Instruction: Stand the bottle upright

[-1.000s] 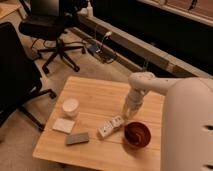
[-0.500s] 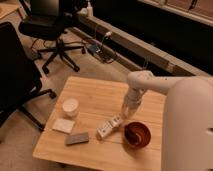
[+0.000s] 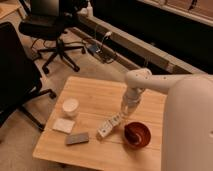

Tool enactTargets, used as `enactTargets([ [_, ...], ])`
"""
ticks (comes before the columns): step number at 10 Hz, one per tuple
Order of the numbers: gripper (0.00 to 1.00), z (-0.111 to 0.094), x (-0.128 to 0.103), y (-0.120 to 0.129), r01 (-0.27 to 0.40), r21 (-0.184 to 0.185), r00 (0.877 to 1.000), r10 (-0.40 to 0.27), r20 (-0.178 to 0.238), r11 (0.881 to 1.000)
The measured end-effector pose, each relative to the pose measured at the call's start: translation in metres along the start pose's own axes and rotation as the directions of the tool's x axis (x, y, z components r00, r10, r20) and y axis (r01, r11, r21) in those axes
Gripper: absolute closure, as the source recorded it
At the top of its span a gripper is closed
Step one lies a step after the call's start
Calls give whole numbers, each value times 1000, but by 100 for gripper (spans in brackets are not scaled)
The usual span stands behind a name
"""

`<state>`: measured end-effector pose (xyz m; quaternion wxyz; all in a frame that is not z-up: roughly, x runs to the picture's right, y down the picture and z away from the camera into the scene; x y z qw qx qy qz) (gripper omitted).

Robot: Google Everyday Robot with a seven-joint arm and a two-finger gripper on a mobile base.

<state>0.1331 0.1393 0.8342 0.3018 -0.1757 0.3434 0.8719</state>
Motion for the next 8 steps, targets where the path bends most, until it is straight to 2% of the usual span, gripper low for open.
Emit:
enactTargets([
  [3, 74, -5, -1, 4, 8, 1, 999, -8, 34, 1000],
  [8, 74, -5, -1, 4, 8, 2, 999, -8, 35, 1000],
])
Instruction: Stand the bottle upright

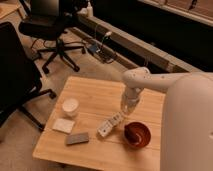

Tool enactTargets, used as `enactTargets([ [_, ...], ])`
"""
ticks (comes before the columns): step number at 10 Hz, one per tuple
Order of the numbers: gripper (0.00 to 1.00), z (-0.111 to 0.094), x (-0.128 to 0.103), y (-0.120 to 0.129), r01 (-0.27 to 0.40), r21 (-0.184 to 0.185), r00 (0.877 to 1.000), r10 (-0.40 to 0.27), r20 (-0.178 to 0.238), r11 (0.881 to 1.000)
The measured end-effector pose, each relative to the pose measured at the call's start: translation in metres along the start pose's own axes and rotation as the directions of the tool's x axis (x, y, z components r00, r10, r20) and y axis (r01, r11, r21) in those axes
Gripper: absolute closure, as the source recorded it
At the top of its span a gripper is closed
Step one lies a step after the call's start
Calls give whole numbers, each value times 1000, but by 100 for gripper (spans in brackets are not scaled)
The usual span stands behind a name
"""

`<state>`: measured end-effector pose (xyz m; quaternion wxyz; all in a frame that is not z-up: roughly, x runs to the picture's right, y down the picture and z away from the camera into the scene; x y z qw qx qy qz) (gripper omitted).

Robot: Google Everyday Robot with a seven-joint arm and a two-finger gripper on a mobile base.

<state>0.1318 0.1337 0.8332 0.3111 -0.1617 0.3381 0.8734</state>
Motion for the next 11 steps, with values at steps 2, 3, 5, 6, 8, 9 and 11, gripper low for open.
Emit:
enactTargets([
  [2, 74, 0, 0, 0, 0, 0, 1000, 0, 0, 1000],
  [3, 74, 0, 0, 0, 1, 0, 1000, -1, 0, 1000],
  [5, 74, 0, 0, 0, 1, 0, 1000, -1, 0, 1000],
  [6, 74, 0, 0, 0, 0, 1, 1000, 0, 0, 1000],
  [8, 74, 0, 0, 0, 1, 1, 1000, -1, 0, 1000],
  [9, 74, -1, 0, 1, 4, 0, 1000, -4, 4, 1000],
  [11, 74, -21, -2, 11, 43, -4, 998, -43, 45, 999],
])
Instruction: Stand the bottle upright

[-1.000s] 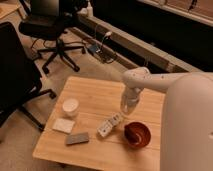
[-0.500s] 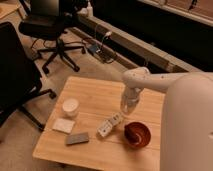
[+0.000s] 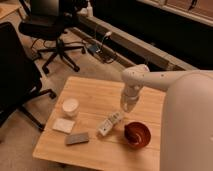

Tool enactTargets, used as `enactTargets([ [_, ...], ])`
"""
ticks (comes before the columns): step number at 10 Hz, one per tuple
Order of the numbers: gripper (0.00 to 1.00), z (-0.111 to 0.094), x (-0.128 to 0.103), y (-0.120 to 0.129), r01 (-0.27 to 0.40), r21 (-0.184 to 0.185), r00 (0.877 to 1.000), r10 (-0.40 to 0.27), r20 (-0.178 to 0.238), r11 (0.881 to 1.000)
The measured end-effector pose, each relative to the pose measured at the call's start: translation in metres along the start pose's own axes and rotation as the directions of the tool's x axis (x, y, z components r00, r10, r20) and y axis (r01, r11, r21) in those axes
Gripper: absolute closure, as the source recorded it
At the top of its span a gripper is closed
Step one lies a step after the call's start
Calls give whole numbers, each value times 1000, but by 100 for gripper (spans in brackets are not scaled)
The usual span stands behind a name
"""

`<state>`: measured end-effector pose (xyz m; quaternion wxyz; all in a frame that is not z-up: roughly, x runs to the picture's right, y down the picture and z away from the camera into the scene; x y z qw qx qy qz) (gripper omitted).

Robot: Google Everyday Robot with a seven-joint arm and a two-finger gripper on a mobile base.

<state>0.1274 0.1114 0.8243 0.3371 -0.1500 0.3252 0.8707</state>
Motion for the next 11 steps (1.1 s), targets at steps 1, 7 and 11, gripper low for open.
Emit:
enactTargets([
  [1, 74, -11, -2, 4, 19, -3, 1000, -19, 23, 1000],
  [7, 74, -26, -10, 7, 34, 0, 997, -34, 74, 999],
  [11, 74, -25, -10, 8, 36, 2, 997, -36, 73, 999],
])
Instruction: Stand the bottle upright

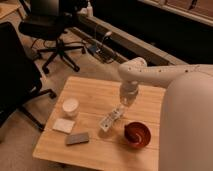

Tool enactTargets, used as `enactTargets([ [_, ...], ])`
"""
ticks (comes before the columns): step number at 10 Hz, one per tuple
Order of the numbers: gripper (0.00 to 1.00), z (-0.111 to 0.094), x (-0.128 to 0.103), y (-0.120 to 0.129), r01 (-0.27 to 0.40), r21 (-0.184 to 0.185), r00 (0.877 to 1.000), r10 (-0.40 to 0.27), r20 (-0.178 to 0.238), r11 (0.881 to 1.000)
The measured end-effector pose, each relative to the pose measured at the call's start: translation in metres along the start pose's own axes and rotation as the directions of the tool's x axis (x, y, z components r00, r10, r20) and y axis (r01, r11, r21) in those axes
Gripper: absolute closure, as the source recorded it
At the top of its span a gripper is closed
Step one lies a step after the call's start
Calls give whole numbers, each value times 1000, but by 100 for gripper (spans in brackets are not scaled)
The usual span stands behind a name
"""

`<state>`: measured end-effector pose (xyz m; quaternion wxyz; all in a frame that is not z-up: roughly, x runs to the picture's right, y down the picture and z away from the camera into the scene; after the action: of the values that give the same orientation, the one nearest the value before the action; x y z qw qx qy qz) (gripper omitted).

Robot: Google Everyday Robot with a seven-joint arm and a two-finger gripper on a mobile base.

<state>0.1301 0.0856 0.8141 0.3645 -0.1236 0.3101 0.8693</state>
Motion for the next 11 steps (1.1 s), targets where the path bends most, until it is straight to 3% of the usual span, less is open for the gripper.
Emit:
enactTargets([
  [7, 74, 0, -1, 1, 0, -1, 1000, 0, 2, 1000],
  [11, 74, -7, -34, 43, 37, -73, 995, -30, 96, 997],
])
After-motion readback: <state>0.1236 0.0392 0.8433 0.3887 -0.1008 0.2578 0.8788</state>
